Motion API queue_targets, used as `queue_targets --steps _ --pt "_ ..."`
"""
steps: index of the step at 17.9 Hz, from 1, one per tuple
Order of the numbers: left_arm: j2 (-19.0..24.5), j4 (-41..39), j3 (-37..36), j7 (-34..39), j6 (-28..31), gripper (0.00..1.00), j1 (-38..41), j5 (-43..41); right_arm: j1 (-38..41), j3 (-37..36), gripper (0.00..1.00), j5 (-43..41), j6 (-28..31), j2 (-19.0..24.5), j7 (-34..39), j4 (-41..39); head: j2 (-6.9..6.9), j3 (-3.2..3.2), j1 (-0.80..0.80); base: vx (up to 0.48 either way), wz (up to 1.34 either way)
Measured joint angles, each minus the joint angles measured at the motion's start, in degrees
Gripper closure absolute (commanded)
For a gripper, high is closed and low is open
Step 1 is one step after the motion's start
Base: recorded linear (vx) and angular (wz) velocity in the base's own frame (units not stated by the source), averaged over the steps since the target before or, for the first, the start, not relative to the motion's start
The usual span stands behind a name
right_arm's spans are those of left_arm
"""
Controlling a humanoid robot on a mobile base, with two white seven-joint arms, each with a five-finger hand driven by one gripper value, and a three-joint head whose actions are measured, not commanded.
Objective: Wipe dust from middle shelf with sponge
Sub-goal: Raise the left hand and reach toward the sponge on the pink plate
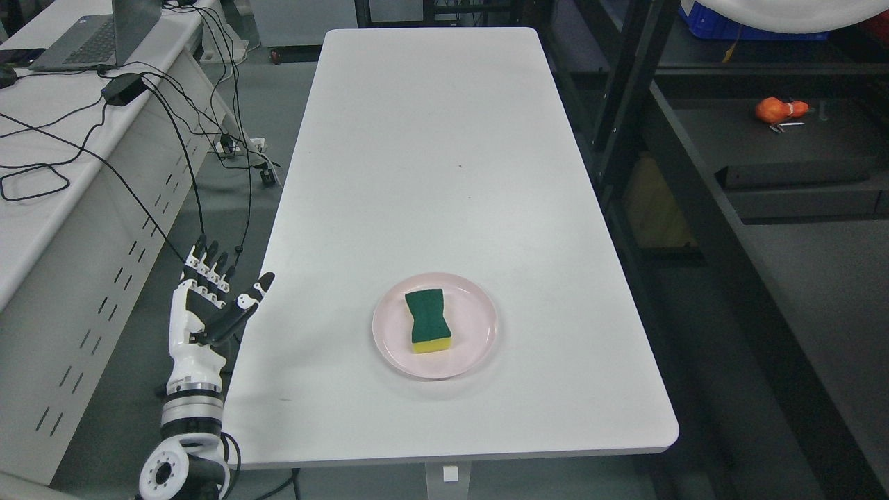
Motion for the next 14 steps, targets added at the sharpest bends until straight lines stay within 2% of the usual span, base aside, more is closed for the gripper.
queue_targets --steps 7,10,14 --pt "0.0 0.03 -0.37 -0.13 0.08 0.01 -0.26 0.0 0.0 0.0 0.0 0.0 0.0 0.0 -0.11 0.0 0.0 0.0 0.0 0.0 0.0" --pt "0.78 0.82 -0.3 -2.96 -0.18 0.01 -1.49 -0.08 0.0 0.0 0.0 0.0 0.0 0.0 0.11 0.0 0.0 0.0 0.0 0.0 0.0" --pt "4.77 4.05 -0.37 -7.45 -7.18 0.02 -5.33 -5.1 0.0 0.0 0.0 0.0 0.0 0.0 0.13 0.0 0.0 0.0 0.0 0.0 0.0"
